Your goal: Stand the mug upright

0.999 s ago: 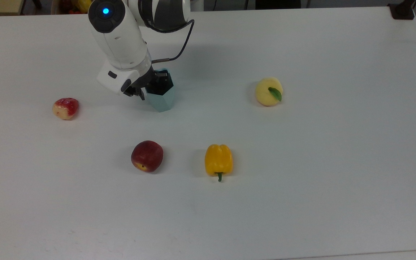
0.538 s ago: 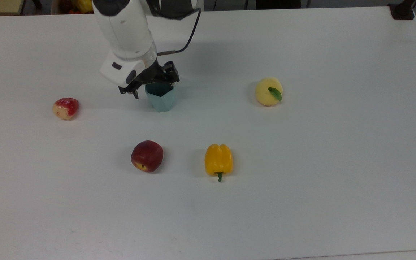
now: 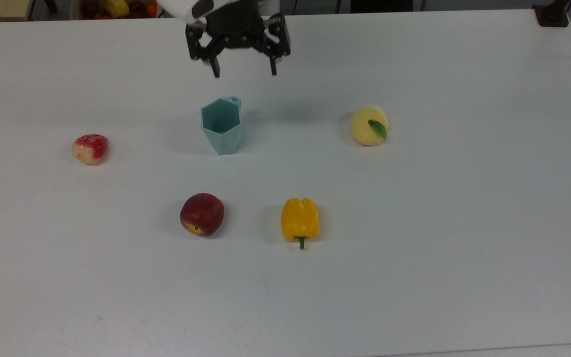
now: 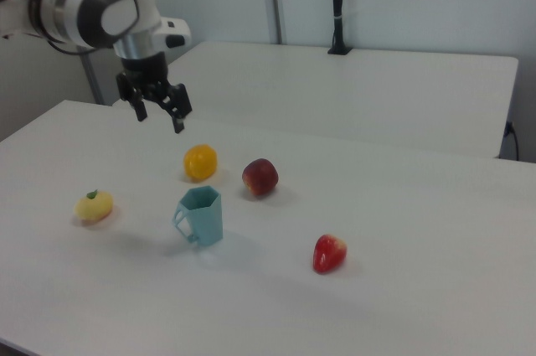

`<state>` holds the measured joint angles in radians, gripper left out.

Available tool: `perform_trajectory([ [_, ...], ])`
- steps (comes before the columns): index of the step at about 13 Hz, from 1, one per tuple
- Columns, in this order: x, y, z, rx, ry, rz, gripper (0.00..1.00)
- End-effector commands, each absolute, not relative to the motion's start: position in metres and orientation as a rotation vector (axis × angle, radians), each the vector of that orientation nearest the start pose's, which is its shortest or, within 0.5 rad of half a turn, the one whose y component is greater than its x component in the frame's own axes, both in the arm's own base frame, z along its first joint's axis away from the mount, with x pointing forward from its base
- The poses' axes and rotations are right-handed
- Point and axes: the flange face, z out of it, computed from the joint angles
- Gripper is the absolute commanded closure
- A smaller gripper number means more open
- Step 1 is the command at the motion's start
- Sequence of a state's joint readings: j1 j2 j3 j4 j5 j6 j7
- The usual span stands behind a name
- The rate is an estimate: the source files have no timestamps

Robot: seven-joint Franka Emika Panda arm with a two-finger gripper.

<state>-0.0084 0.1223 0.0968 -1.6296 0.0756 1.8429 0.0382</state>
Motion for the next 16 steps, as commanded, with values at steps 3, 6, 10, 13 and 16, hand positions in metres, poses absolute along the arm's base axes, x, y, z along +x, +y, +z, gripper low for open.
perform_trajectory([
  [3,0.53,0.083,0.624,-3.057,-0.02,0.035,0.0],
  [6,0.532,0.061,0.63,-3.052,-0.021,-0.023,0.0],
  [10,0.542,0.031,0.631,-3.04,-0.157,-0.123,0.0],
  [13,0.552,0.027,0.631,-3.047,-0.18,-0.21,0.0],
  [16,0.553,0.026,0.629,-3.054,-0.183,-0.208,0.0],
])
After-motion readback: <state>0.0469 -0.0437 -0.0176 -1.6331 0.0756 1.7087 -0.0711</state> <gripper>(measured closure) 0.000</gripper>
